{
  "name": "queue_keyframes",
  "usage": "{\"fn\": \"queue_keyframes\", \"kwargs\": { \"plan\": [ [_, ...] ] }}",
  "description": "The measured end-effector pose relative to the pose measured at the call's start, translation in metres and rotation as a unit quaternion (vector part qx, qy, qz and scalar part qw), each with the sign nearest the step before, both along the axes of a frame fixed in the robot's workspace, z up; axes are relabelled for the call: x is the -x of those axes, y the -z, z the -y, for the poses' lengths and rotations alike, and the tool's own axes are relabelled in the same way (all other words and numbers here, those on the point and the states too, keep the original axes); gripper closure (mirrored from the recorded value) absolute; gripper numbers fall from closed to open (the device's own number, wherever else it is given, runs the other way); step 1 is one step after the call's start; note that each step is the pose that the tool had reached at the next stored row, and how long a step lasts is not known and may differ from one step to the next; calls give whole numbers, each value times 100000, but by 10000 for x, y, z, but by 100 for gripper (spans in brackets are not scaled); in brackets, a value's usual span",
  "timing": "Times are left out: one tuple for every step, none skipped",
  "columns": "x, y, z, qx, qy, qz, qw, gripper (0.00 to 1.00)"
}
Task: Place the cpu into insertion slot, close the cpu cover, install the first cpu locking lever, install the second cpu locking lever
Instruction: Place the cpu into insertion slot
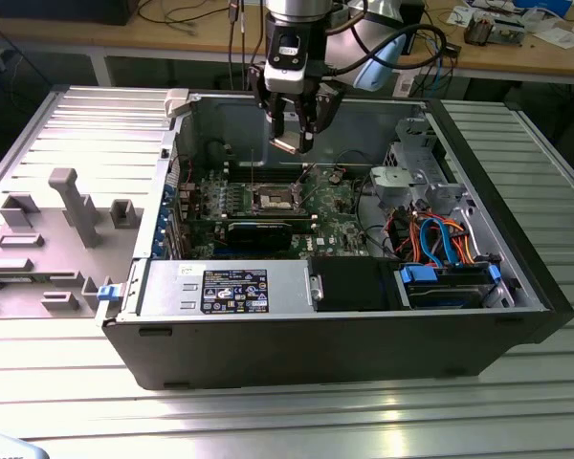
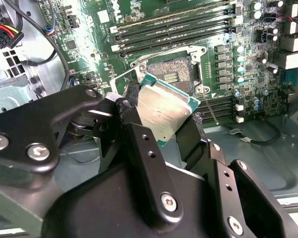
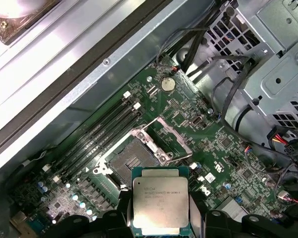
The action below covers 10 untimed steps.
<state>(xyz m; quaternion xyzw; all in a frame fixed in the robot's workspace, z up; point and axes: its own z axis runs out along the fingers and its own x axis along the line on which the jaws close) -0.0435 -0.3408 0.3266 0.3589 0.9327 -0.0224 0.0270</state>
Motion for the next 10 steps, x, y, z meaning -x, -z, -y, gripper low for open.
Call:
{"fn": "queue_keyframes", "kwargs": {
  "plan": [
    [0, 0, 0, -2, 81, 1, 100000, 45],
    [0, 0, 0, -1, 303, 0, 100000, 45],
    [0, 0, 0, -1, 430, -1, 99999, 45],
    [0, 0, 0, 1, 658, 1, 99998, 45],
    [0, 0, 0, 9, 813, 2, 99997, 45],
    [0, 0, 0, 16, 940, 1, 99996, 45],
    [0, 0, 0, 14, 1053, -1, 99994, 45],
    [0, 0, 0, 14, 1143, 2, 99993, 45],
    [0, 0, 0, 12, 1233, 1, 99992, 45],
    [0, 0, 0, 15, 1302, 2, 99992, 45]
  ]
}}
